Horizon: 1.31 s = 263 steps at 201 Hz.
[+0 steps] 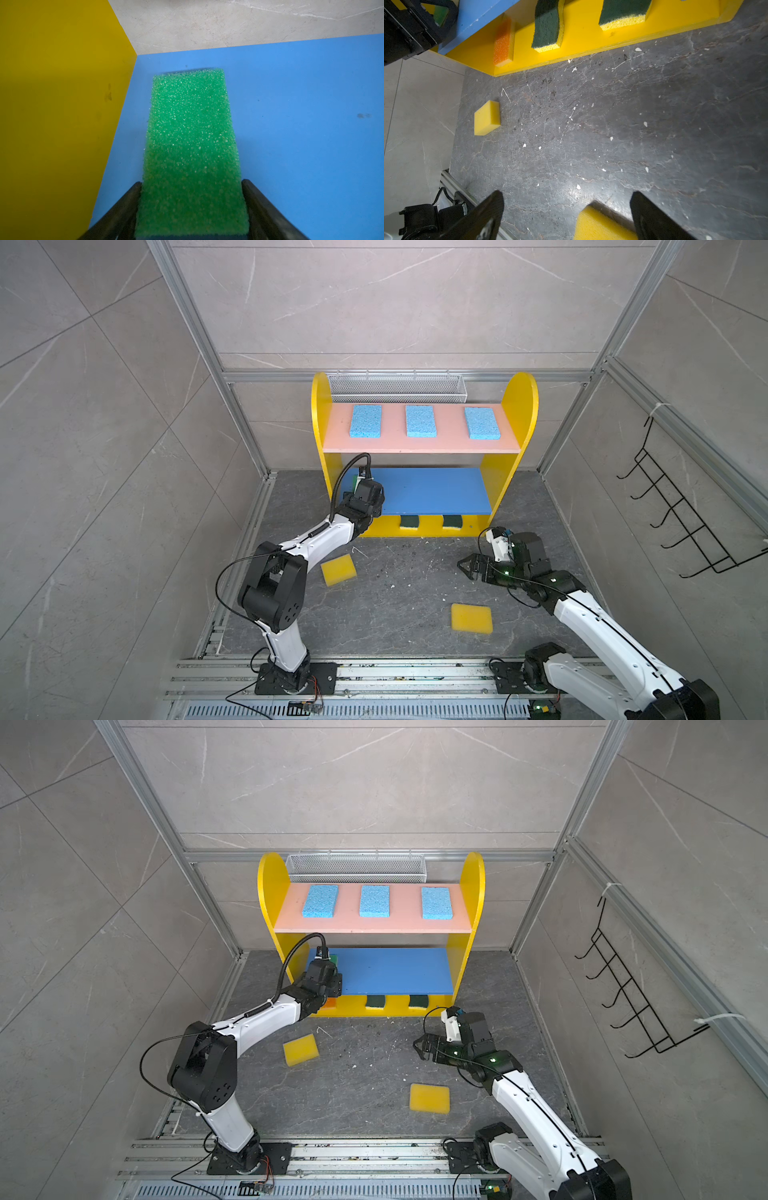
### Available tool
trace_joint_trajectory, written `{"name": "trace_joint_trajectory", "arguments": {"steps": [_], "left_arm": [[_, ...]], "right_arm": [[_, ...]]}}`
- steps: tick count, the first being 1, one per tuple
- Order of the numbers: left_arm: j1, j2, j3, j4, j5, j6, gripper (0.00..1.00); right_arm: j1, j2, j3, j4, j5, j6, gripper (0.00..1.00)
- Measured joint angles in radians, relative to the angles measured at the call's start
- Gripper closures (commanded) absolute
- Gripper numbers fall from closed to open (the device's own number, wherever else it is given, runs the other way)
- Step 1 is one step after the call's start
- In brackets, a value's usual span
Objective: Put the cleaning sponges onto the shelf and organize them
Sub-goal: 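Lower the bright-green sponge onto the blue board and open the left gripper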
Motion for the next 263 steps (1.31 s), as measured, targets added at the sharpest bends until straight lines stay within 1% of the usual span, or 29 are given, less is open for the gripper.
{"name": "trace_joint_trajectory", "arguments": {"steps": [91,140,180,212,263], "left_arm": [[0.013,0.000,0.002,-0.010,-0.023,-0.003,0.26],[0.016,0.000,0.002,-0.012,-0.026,-0.010,0.18],[0.018,-0.005,-0.002,-0.016,-0.027,-0.027,0.15],[0.018,-0.039,-0.037,-0.023,-0.023,-0.037,0.15],[0.014,-0.147,-0.118,-0.066,0.011,-0.041,0.14]], "right_arm": [[0.000,0.010,0.000,0.000,0.000,0.000,0.03],[0.000,0.010,0.000,0.000,-0.003,0.000,0.03],[0.000,0.010,0.000,0.000,-0.003,0.000,0.03],[0.000,0.010,0.000,0.000,-0.003,0.000,0.03],[0.000,-0.002,0.000,-0.001,-0.003,0.000,0.03]]}}
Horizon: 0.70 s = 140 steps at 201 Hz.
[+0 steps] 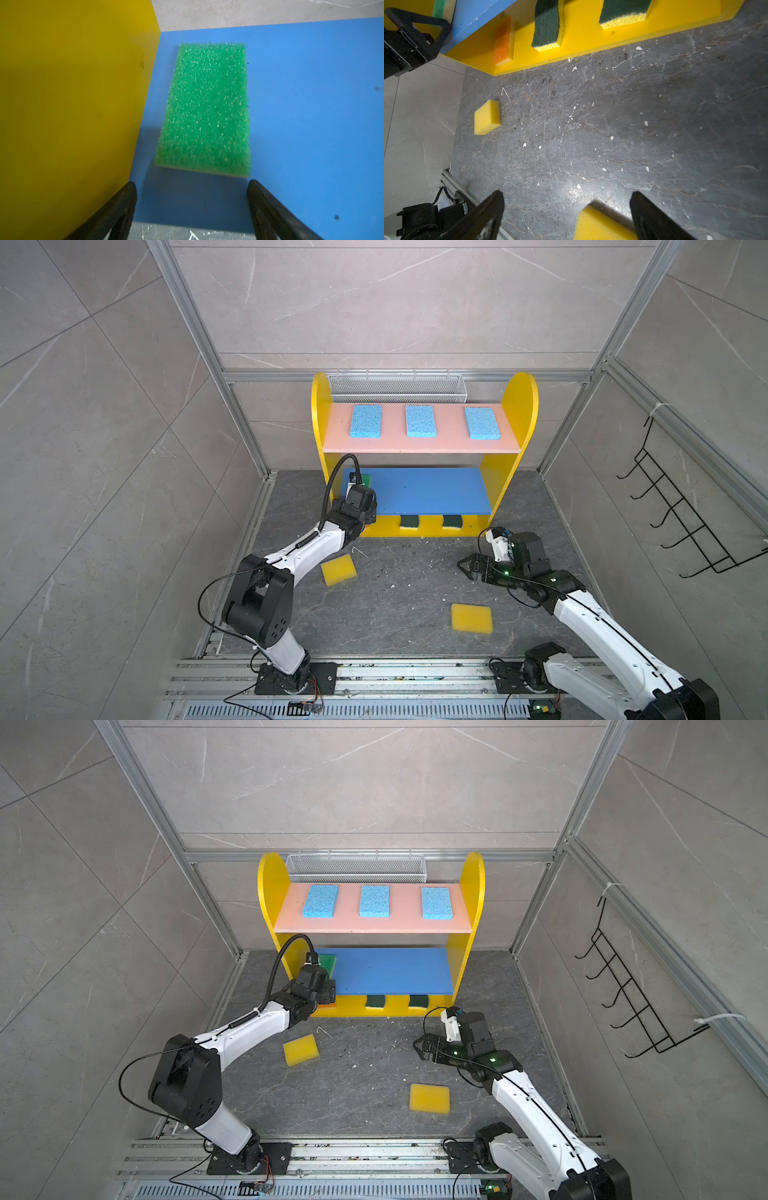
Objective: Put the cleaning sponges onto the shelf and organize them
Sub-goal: 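Lower the bright-green sponge onto the blue board and open the left gripper, then raise the left gripper back from the blue board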
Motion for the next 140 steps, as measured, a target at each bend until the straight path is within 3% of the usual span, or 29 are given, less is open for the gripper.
{"name": "trace_joint_trajectory", "arguments": {"steps": [70,140], "left_arm": [[-0.023,-0.190,-0.056,-0.034,0.064,0.001,0.14],[-0.122,-0.413,-0.128,-0.191,0.043,0.013,0.15]], "right_arm": [[0.000,-0.021,0.000,-0.026,0.001,0.000,0.03],[0.000,-0.069,0.017,-0.076,0.008,0.000,0.03]]}}
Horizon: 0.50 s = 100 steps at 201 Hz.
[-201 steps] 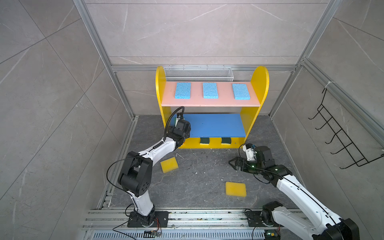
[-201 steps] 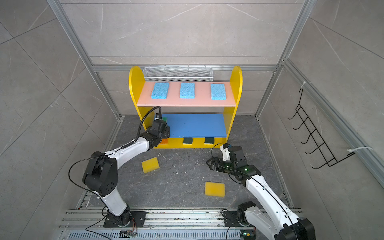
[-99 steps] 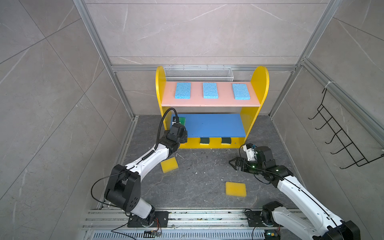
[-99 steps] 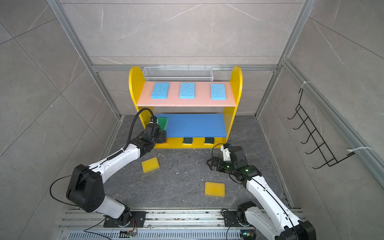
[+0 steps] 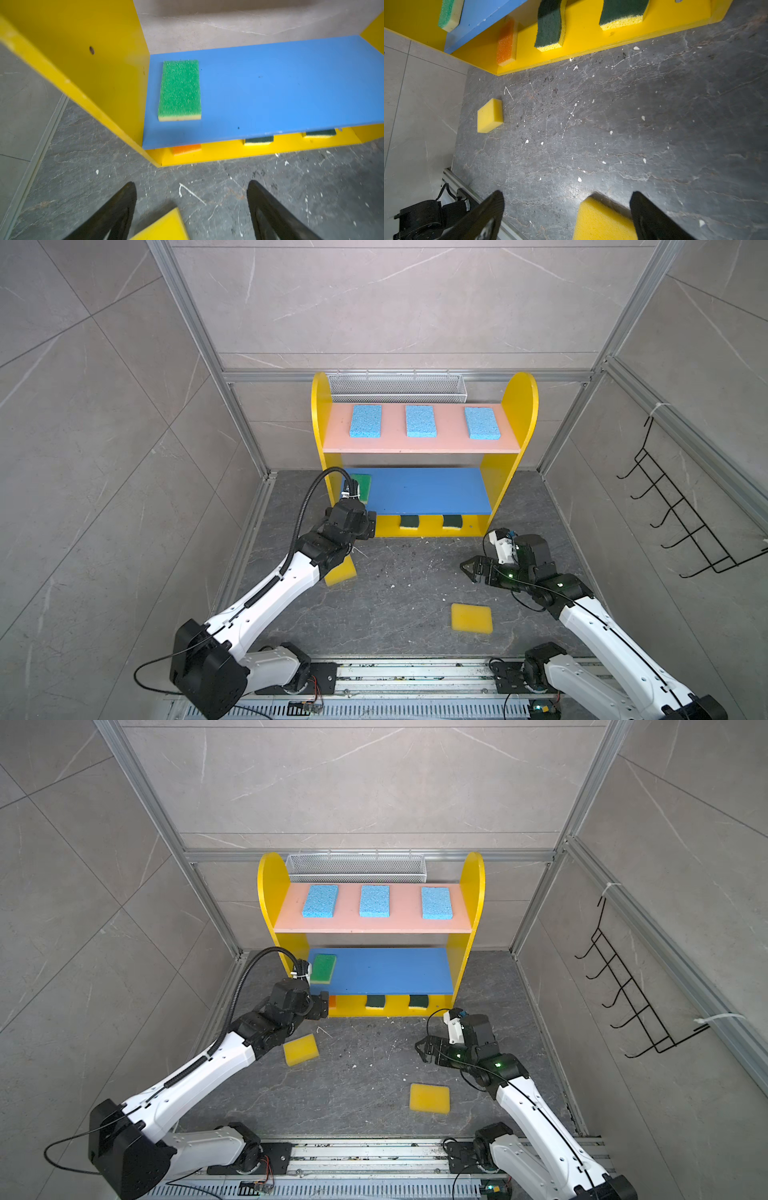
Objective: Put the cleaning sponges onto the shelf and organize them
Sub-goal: 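Raise the left gripper back from the blue board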
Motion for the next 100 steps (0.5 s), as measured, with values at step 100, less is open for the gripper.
{"name": "trace_joint_trajectory", "arguments": {"steps": [100], "left_arm": [[-0.014,-0.185,-0.150,-0.115,0.002,-0.085,0.16]], "right_arm": [[0.000,-0.052,0.023,-0.071,0.021,0.009,0.04]]}}
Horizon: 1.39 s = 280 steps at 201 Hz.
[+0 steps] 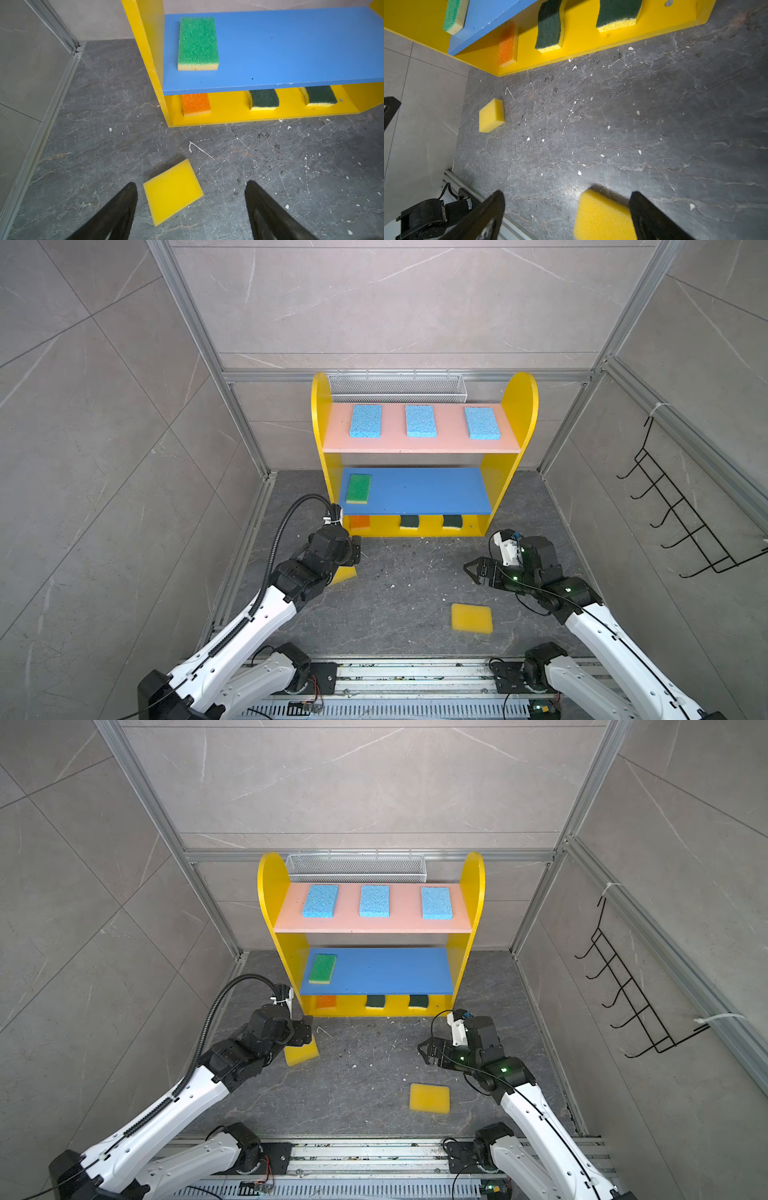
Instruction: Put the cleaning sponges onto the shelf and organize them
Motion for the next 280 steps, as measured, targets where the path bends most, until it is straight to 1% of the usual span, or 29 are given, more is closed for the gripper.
{"name": "trace_joint_trajectory", "arguments": {"steps": [24,55,119,139,188,240,280], "left_arm": [[-0.003,0.112,0.018,0.041,-0.003,-0.010,0.15],[-0.007,0.267,0.112,0.075,-0.056,-0.011,0.14],[0.000,0.488,0.295,0.156,-0.101,0.002,0.13],[0.011,0.545,0.325,0.172,-0.107,0.003,0.13],[0.042,0.598,0.336,0.183,-0.109,0.018,0.13],[0.094,0.614,0.340,0.201,-0.101,0.021,0.13],[0.100,0.644,0.356,0.216,-0.099,0.027,0.13]], "right_arm": [[0.000,-0.003,0.011,-0.003,0.002,0.003,0.04],[0.000,-0.003,0.015,-0.011,0.002,0.002,0.04],[0.000,0.018,0.039,-0.029,0.002,-0.017,0.04],[0.000,0.018,0.039,-0.032,0.002,-0.017,0.04],[0.000,0.018,0.039,-0.040,0.002,-0.031,0.04],[0.000,0.039,0.039,-0.039,0.002,-0.032,0.04],[0.000,0.043,0.039,-0.039,0.002,-0.032,0.05]]}}
